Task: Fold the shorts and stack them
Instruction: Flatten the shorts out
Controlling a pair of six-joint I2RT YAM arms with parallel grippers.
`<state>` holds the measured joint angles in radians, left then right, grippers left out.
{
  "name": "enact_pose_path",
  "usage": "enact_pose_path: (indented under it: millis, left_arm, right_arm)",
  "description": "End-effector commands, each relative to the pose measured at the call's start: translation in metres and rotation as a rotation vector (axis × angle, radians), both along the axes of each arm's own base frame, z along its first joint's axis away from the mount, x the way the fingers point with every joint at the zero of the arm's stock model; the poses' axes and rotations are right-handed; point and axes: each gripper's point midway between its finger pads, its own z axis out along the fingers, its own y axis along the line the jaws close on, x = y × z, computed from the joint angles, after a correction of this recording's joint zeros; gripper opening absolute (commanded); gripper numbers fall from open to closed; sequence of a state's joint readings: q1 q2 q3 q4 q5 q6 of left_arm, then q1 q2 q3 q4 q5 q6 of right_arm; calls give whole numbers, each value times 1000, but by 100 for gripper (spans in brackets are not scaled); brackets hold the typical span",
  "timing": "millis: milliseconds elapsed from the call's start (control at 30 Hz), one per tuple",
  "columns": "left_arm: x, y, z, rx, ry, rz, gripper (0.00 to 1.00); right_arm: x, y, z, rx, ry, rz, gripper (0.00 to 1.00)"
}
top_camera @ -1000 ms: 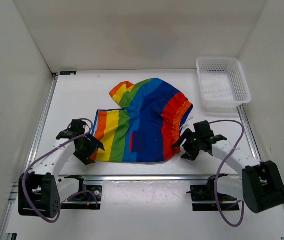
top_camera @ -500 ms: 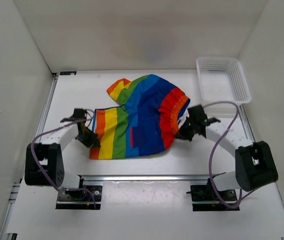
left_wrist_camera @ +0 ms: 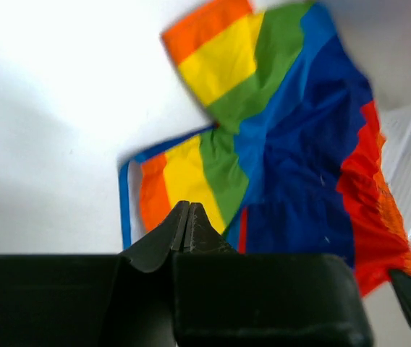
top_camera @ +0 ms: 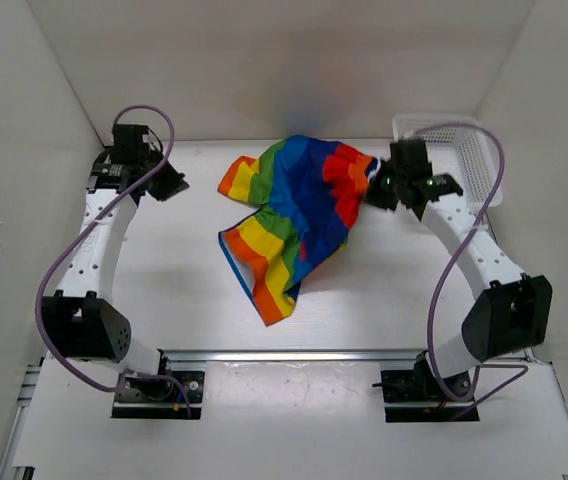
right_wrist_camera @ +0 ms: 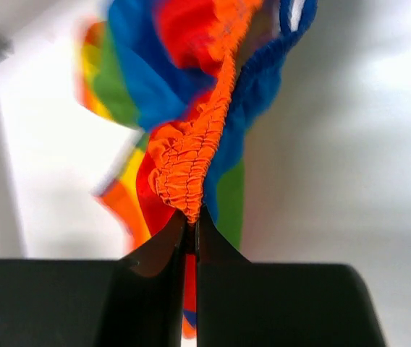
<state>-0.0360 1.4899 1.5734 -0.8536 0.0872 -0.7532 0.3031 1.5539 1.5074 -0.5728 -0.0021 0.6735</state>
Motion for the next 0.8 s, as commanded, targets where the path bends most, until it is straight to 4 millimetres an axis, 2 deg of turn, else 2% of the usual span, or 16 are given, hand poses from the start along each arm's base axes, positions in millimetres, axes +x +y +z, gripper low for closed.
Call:
enact_pose_path:
  millis: [0, 33, 67, 100, 133, 200, 233, 267, 300, 333, 367, 433, 467, 567, 700, 767]
  left_arm:
    - [-39, -23, -54, 60, 186, -146, 10]
    - [-55, -39, -73, 66, 237, -206, 10]
    - [-66, -47, -84, 71, 264, -234, 10]
    - [-76, -57, -96, 63, 303, -262, 10]
    - [-99, -74, -121, 74, 376, -317, 14]
    - [-122, -92, -135, 67, 407, -366, 47]
    - [-139, -105, -143, 71, 426, -406, 69]
    - [-160, -104, -164, 68, 492, -395, 80]
    - [-171, -107, -165, 50, 492, -402, 92]
    - [-184, -109, -171, 48, 514, -405, 96]
    - [-201, -105, -184, 37, 566, -371, 96]
    - [-210, -94, -186, 34, 552, -296, 96]
    - [-222, -88, -198, 21, 589, -227, 96]
    - [-234, -69, -211, -24, 615, -94, 96]
    - [-241, -64, -224, -21, 645, -73, 92]
    - [-246, -74, -230, -40, 674, -115, 92]
  right_arm:
    - [-70, -32, -82, -108, 239, -52, 0]
    - [-80, -34, -93, -89, 257, -78, 0]
    - [-104, -38, -122, -104, 328, -82, 0]
    - [-115, -41, -125, -96, 330, -91, 0]
    - [-122, -45, -132, -94, 342, -112, 0]
    - [-138, -52, -150, -118, 382, -120, 0]
    - [-143, -57, -152, -121, 396, -132, 0]
    - [-146, -58, -155, -129, 402, -125, 0]
    - [-148, -66, -157, -127, 413, -150, 0]
    - [-148, -67, -154, -120, 404, -140, 0]
    - [-147, -70, -154, -126, 402, -139, 0]
    - [-148, -74, -154, -112, 403, -153, 0]
    - [-149, -72, -154, -111, 404, -136, 0]
    - [-152, -72, -155, -91, 413, -131, 0]
    - [-153, -70, -157, -68, 410, -125, 0]
    - [-159, -69, -160, -63, 421, -118, 0]
